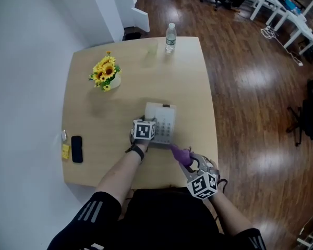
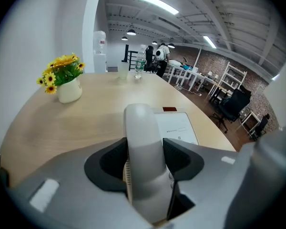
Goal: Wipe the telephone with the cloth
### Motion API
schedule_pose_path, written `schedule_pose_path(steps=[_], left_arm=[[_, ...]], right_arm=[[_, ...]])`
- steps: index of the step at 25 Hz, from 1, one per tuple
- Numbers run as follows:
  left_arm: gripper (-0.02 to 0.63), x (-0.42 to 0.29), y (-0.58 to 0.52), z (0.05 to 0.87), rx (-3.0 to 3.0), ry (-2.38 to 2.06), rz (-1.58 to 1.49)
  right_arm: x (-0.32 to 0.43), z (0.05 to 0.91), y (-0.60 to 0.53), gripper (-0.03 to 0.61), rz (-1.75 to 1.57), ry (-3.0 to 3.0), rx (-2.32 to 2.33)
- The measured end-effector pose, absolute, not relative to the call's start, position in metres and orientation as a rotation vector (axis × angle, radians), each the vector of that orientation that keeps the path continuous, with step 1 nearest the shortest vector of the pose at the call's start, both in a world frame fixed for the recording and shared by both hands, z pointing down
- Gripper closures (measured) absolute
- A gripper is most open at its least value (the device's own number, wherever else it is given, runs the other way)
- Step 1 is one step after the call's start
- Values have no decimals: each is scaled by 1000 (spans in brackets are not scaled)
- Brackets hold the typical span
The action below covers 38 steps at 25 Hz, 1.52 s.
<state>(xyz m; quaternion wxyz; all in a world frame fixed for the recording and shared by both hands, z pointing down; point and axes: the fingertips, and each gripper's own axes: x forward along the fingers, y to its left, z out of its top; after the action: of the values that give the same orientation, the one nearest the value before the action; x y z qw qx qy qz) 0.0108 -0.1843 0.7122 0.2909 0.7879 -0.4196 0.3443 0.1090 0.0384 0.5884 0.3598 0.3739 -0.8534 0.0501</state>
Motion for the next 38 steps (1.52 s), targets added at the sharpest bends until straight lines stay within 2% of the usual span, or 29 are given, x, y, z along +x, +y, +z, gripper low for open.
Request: schedule_pose_path(steps=[8,16,23,30,38], left_arm=[[400,2,-176,667,2149,-974,580],[402,-10,-138,523,2264,-512,-127],[402,-46,-108,418,2220,-162,-591],[403,-66,-78,379,2220,25,-737],[405,-89,-79,373,2207,20,-787]], right_arm=[[118,573,19,439,169,-2246,1017],[100,522,-31,439,76,-2370,1035],[56,437,-83,439,-71,-2518,1043],[-16,361,-113,440,-319,-2606,867],[-67,366,-80,445,-577,-2508,610]])
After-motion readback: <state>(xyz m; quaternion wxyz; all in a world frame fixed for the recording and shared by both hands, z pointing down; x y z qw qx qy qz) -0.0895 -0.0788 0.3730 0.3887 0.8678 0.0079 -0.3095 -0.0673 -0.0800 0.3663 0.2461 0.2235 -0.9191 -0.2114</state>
